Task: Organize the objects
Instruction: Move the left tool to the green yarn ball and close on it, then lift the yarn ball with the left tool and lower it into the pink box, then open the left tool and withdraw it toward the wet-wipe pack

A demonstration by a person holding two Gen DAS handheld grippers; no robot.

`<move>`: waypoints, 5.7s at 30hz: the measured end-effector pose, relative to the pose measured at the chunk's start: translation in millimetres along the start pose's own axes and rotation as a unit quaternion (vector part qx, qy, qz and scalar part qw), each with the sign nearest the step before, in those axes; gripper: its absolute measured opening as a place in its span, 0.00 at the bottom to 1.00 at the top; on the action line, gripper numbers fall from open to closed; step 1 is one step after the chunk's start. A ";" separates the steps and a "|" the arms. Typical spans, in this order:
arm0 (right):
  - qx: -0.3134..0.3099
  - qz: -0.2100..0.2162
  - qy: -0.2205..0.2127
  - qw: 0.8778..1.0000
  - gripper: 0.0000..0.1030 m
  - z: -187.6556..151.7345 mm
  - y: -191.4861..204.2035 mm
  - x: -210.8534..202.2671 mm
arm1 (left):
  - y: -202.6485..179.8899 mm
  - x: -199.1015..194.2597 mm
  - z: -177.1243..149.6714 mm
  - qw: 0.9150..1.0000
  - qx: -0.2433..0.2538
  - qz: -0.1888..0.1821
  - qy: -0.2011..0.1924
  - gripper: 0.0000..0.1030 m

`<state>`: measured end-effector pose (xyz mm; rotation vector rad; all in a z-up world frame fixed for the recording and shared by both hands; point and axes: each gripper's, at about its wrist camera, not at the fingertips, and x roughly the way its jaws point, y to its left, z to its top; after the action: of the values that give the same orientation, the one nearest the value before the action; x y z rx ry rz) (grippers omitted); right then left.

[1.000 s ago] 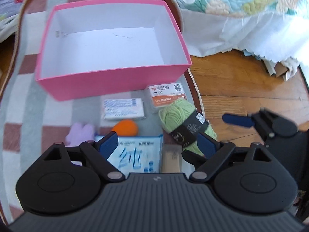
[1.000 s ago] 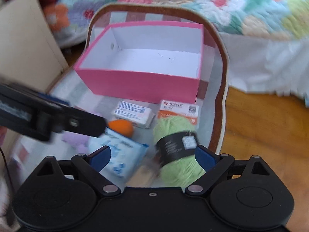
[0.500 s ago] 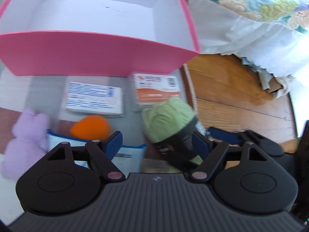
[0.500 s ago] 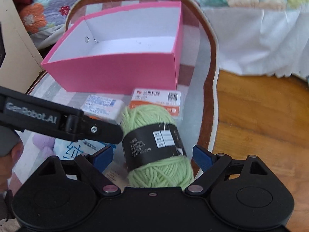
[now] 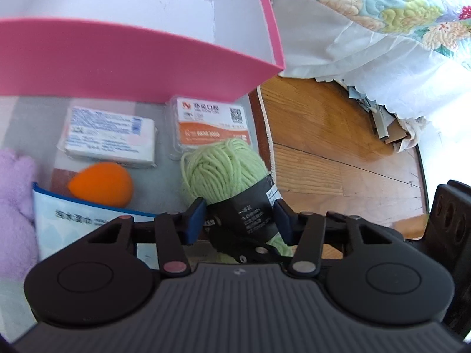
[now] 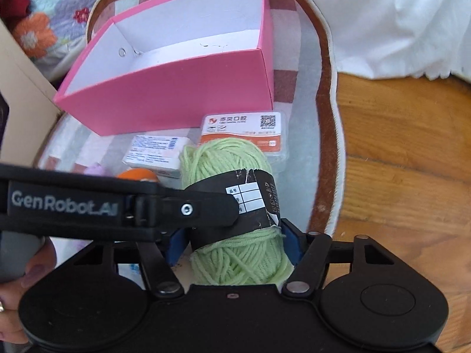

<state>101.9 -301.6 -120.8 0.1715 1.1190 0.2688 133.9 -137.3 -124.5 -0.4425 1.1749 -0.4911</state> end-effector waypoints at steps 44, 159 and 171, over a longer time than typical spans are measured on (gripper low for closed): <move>-0.070 -0.018 -0.142 0.987 0.56 -6.4 113.5 -78.2 | -23.8 -137.2 41.5 0.986 0.147 0.009 -0.073 0.46; 0.163 0.183 0.074 0.967 0.79 -33.9 65.3 -37.1 | 54.8 -151.0 5.4 0.981 0.170 0.091 0.035 0.68; 0.114 0.104 0.086 0.984 0.67 -63.2 91.7 28.6 | 64.6 -87.1 -12.4 0.982 0.159 0.059 0.078 0.42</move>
<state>44.8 -205.5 -147.9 0.4775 1.3058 0.3453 104.2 -35.2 -99.2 -0.0585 1.2396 -0.6060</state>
